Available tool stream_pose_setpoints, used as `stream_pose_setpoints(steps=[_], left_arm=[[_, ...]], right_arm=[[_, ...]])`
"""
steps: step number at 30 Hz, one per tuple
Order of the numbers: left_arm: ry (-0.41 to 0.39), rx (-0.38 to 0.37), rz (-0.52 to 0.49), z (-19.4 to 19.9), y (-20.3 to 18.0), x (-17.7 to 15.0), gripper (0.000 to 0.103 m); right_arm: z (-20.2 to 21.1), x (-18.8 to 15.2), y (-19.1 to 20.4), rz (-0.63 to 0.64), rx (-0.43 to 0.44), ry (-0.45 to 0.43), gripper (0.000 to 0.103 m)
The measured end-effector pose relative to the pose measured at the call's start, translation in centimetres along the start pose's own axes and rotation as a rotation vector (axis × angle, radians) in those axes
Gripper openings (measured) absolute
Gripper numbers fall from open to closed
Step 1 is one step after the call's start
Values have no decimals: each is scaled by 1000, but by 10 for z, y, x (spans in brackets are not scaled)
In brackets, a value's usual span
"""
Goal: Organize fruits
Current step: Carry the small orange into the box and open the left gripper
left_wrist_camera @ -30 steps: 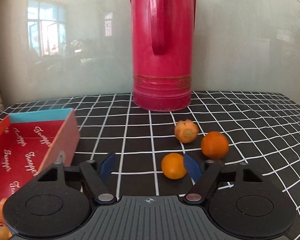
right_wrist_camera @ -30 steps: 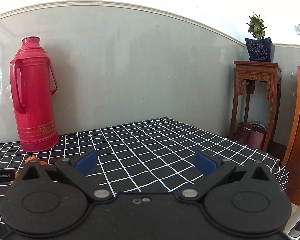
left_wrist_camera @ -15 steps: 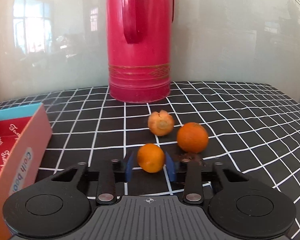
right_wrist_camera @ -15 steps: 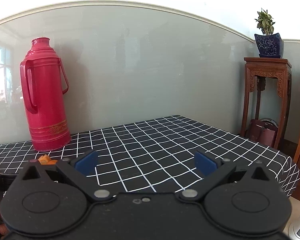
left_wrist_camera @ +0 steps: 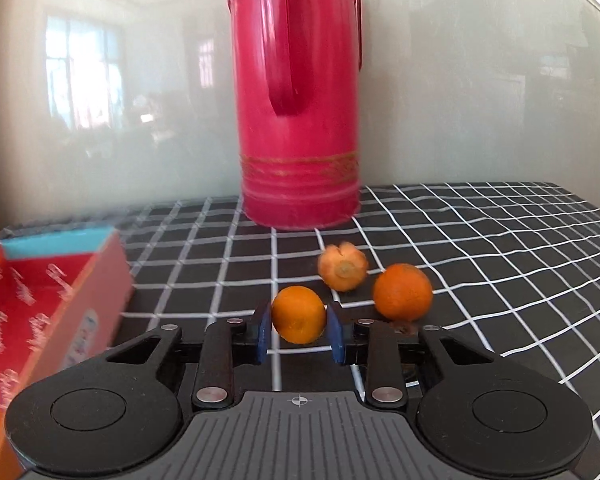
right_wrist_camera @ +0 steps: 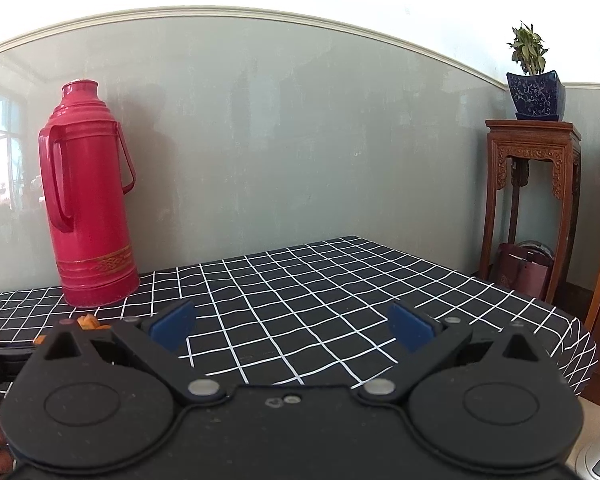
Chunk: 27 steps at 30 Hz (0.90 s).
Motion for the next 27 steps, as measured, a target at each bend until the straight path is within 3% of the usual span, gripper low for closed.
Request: stream_pose_setpoints(steps=[5, 10, 15, 21, 24, 25, 27], left_arm=[[-86, 117, -6, 33, 27, 4, 30], [-102, 237, 87, 57, 83, 3, 30], [-38, 347, 197, 63, 148, -8, 30], [104, 382, 350, 53, 211, -33, 30], [117, 388, 386, 55, 229, -40, 31], [117, 382, 392, 57, 233, -40, 34], [98, 377, 407, 65, 237, -45, 66]], right_arm=[[2, -1, 10, 2, 23, 3, 97], [4, -4, 32, 36, 63, 8, 97], [5, -9, 63, 89, 104, 21, 97], [9, -17, 103, 166, 155, 32, 97], [9, -21, 118, 199, 177, 41, 97], [9, -23, 123, 208, 182, 44, 97], [8, -26, 131, 222, 191, 55, 97]])
Point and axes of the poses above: each gripper's, at about its wrist camera, not at the fingertips, and z roughly against the way its jaws point, y to its left, x to its top, the point moved 8 cm from there along -z, roughly the way its jaws point, and after that the axes turned 14 degrees about y, right-handed, at the moved point
